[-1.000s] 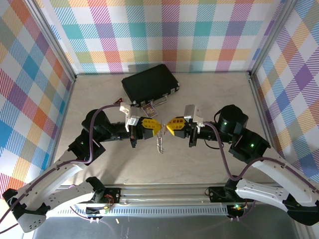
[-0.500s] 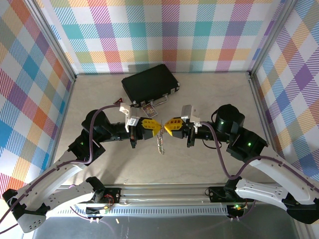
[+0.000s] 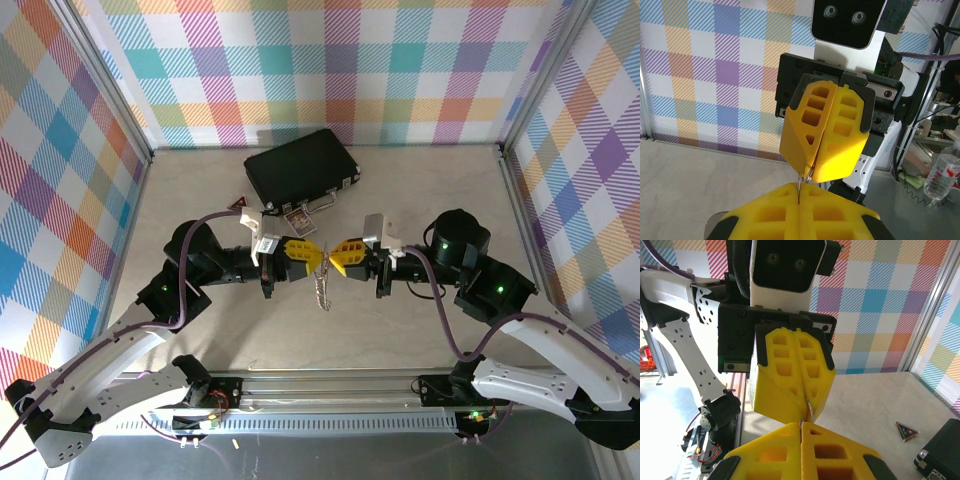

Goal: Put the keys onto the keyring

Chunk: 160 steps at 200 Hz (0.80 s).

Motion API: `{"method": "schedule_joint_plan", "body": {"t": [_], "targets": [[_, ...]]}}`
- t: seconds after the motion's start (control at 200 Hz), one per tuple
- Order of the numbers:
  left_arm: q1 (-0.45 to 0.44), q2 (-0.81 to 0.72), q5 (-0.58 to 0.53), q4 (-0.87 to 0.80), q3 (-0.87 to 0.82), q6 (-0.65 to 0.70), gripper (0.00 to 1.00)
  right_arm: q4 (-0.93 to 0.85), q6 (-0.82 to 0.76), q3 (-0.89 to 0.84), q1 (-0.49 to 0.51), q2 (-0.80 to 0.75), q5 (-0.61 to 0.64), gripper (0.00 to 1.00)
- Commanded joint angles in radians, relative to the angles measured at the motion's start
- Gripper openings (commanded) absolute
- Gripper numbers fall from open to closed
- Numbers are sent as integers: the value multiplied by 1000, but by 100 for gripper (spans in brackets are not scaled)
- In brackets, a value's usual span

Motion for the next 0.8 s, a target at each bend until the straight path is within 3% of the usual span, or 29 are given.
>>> {"method": "schedule_joint_plan", "body": {"t": [0.0,0.69,0.795], "targets": [[2,-14,12,47,-4,-18,0,-16,-36,16,13,3,-47,0],[1,-20,16,65,-5,-28,0,-99,-116,13,25,-14,29,0],[1,-21,15,66,-5,-27,0,-86,-103,1,25,-23,22,7]]}}
